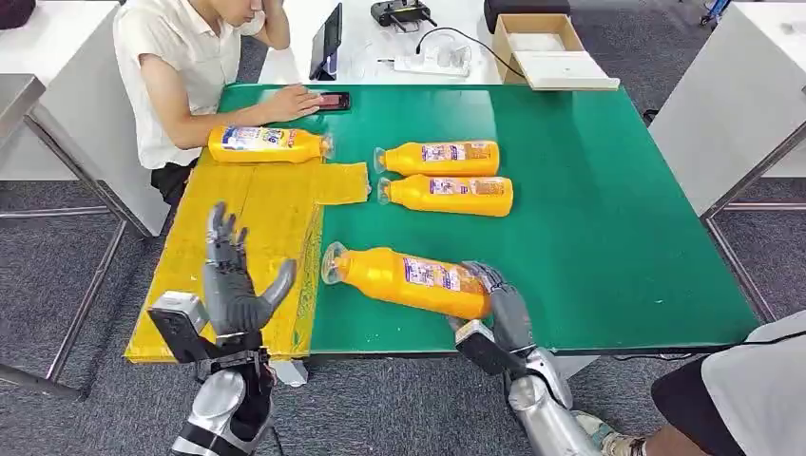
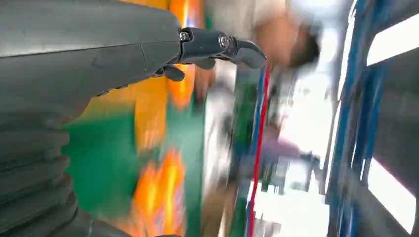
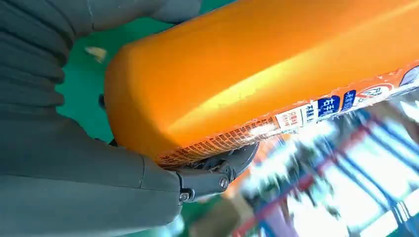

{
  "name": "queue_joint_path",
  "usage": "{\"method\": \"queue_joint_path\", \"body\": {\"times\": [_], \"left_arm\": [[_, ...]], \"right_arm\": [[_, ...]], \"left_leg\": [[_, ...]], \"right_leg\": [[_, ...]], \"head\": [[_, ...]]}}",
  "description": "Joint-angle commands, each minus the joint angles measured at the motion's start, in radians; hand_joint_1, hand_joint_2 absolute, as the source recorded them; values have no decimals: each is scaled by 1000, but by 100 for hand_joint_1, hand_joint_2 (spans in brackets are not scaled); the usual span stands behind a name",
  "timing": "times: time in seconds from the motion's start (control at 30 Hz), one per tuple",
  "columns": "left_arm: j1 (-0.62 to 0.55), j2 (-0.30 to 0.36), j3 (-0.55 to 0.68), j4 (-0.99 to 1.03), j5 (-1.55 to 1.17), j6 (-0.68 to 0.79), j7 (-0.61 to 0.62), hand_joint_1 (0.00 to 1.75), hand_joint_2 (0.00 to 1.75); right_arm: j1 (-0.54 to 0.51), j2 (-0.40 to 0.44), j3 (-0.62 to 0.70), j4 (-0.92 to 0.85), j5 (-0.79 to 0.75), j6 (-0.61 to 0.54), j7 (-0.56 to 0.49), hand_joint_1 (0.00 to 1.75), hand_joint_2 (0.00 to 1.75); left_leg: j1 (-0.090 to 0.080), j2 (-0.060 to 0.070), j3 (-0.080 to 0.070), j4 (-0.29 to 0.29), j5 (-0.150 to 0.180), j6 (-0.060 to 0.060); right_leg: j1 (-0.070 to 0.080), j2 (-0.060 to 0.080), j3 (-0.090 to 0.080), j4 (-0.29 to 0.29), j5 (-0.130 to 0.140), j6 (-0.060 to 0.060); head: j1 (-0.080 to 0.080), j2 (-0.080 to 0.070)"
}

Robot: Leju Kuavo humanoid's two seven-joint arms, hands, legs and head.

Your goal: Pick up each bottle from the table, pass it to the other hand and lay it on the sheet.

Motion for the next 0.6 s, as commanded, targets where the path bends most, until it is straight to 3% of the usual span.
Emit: {"method": "queue_joint_path", "body": {"times": [0.03, 0.4, 0.5, 0.6], "left_arm": [[-1, -22, 51, 55, 106, -75, 55, 0, 175], [15, 10, -29, 79, 84, -164, 72, 0, 175], [20, 47, -105, 71, 8, -238, 59, 0, 175], [24, 44, -106, 73, 5, -245, 60, 0, 175]], "right_arm": [[97, 39, 62, -235, -40, -101, -7, 175, 175], [118, 59, 95, -260, -98, -99, -30, 175, 175], [79, 65, 150, -176, -46, -115, -8, 175, 175], [64, 72, 159, -146, -44, -119, -6, 175, 175]], "left_leg": [[0, -1, 0, 0, 0, -1], [0, 0, 2, -1, -1, -2], [0, 0, 1, -1, -1, -1], [0, 2, 2, -1, -1, -1]], "right_leg": [[0, -1, 1, 0, -1, -1], [0, 0, 2, -1, -1, -2], [0, 0, 1, -1, -1, -2], [0, 1, 2, -1, 0, -2]], "head": [[0, 0], [0, 0], [0, 0], [0, 0]]}}
